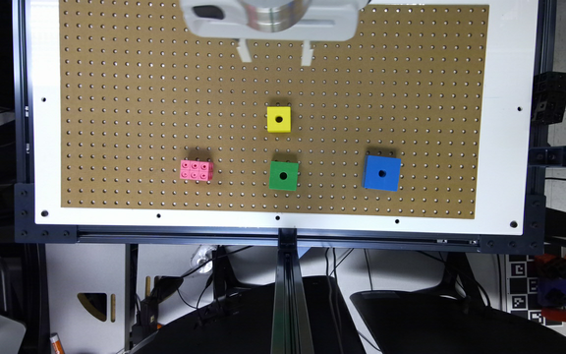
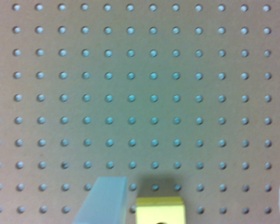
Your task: Pick up pink block.
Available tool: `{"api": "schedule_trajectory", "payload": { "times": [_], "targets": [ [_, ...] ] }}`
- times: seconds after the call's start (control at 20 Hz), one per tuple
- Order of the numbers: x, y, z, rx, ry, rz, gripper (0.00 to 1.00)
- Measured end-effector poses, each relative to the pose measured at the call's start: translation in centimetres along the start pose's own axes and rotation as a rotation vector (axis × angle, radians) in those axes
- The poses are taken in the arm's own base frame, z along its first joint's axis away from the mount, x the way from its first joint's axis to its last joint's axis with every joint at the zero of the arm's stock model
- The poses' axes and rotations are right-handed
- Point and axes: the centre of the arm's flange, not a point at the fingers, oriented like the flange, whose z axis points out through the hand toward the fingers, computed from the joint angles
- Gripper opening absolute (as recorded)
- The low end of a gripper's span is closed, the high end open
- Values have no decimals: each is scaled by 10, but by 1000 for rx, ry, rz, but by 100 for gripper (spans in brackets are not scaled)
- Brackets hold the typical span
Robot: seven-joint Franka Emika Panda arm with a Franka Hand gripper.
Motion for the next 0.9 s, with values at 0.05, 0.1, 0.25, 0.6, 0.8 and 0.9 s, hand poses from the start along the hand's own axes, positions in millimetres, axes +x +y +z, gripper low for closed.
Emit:
{"api": "schedule_trajectory", "payload": {
  "times": [0.05, 0.1, 0.25, 0.6, 0.8, 0.9],
  "targets": [
    [7, -1, 1, 1, 1, 1, 100],
    [14, -2, 2, 1, 0, 3, 100],
    [37, -9, 6, 3, 0, 5, 100],
    [84, -21, 14, 12, 9, 9, 100],
    [113, -21, 16, 21, 21, 10, 100],
    [133, -19, 18, 25, 29, 10, 100]
  ]
}}
